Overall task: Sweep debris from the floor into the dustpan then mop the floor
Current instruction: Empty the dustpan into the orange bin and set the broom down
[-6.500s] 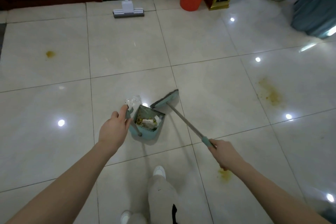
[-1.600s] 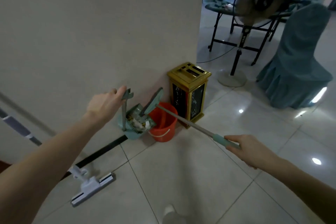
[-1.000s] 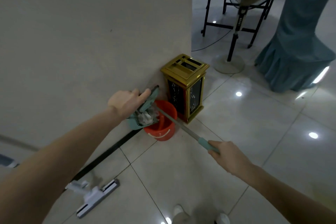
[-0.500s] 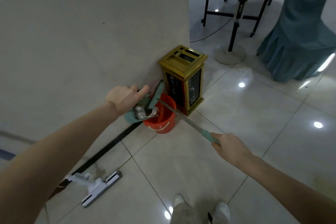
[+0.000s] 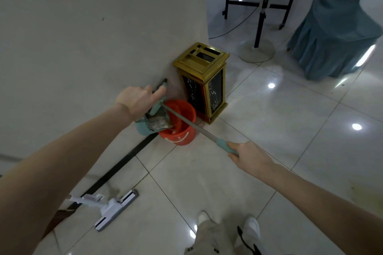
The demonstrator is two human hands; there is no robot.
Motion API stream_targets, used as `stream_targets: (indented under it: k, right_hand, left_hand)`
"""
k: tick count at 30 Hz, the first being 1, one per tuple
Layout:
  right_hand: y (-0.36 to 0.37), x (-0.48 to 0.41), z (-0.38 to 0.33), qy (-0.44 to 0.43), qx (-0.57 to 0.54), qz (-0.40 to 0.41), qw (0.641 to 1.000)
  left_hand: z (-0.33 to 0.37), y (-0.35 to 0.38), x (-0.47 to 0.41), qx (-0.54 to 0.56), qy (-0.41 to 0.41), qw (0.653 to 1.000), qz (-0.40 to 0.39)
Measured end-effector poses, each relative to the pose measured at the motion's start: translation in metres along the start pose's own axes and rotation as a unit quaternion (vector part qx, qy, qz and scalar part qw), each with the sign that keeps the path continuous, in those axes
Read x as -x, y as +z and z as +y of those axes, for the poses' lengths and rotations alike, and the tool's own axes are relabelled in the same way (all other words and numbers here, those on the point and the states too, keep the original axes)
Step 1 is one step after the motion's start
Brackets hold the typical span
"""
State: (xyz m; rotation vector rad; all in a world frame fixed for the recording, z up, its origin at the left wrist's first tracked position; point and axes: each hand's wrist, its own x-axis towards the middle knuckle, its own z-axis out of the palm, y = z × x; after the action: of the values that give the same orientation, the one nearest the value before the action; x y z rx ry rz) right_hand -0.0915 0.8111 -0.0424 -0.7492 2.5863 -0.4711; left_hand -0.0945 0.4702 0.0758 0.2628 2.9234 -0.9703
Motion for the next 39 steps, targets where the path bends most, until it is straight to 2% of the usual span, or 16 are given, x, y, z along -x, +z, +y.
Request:
stream_targets:
  k: [8,16,20,24,29,36,39]
  right_hand:
    - [-0.005,-0.006,0.009,0.02,0.062,-0.004,0.998]
    - [0.006,0.017,0.008,0.066,-0.154,0.008,0.986]
    - [0.023,0.02,-0.006,0.039,-0.096,-0.007,0.995]
    - [0.035,0.026,0.0,0.043,0.008,-0.038,0.998]
    - [0.024,0.025,0.015,0.042,0.057,-0.028,0.997]
    - [0.014,0.022,0.008,0.056,-0.112,0.028,0.992]
    - [0.02,0.021,0.001,0.043,-0.134,0.035,0.989]
  left_hand:
    - [0.005,-0.005,-0.005,-0.006,0.012,1.0,-0.026]
    - [0.015,-0.015,-0.009,-0.027,0.039,0.999,-0.027]
    - [0.019,-0.018,-0.012,-0.022,0.038,0.999,-0.022]
    - [0.017,-0.018,-0.01,-0.037,0.032,0.999,-0.024]
    - [0.021,-0.02,-0.007,-0.041,0.054,0.997,-0.029]
    - [0.033,-0.032,-0.014,-0.037,0.085,0.995,-0.023]
    - [0.033,-0.036,-0.017,-0.046,0.082,0.995,-0.019]
